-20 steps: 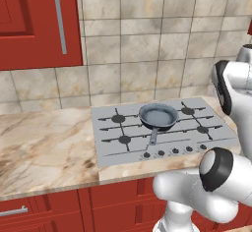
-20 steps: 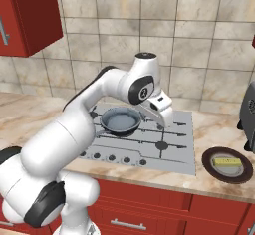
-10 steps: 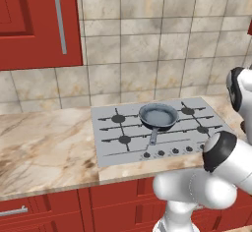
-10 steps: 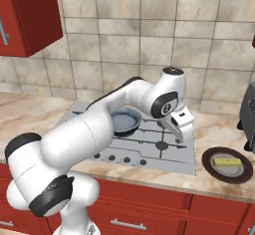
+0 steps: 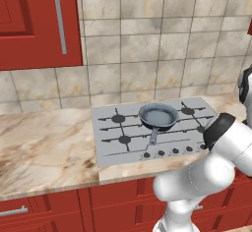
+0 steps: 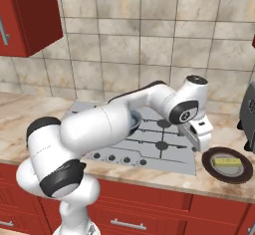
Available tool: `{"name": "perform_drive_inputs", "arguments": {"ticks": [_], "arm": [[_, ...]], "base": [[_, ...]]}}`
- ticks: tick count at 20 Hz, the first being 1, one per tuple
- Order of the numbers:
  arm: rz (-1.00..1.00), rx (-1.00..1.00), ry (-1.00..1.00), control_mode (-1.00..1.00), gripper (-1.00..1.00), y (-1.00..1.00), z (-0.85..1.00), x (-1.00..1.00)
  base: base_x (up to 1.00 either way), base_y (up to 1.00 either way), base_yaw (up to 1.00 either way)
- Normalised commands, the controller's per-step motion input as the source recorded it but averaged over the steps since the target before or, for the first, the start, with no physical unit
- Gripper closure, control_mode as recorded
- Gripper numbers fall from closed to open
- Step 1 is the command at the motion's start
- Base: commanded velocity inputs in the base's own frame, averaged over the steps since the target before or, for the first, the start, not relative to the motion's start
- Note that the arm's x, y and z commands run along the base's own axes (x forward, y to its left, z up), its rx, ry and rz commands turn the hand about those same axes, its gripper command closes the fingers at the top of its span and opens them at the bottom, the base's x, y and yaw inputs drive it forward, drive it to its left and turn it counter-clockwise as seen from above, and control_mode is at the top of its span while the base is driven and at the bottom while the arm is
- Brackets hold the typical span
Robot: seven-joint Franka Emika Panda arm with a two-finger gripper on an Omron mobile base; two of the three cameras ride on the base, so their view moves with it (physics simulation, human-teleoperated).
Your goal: Pick up the butter stick and place it in the pan. Then turn on the burner for the pan.
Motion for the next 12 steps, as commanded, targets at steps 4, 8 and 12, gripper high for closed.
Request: {"name": "perform_drive_inputs", "arguments": {"ticks": [4,8,12], "arm": [[-0.09,0.0,0.01,-1.0,-1.0,-0.28,-0.33,0.0],[-0.05,0.0,0.0,-1.0,-1.0,-0.24,-0.3,0.02],[0.0,0.01,0.0,-1.0,-1.0,-0.28,-0.29,0.03]], "base": [[0.0,0.0,0.0],[0.0,0.0,0.0],[0.0,0.0,0.0]]}}
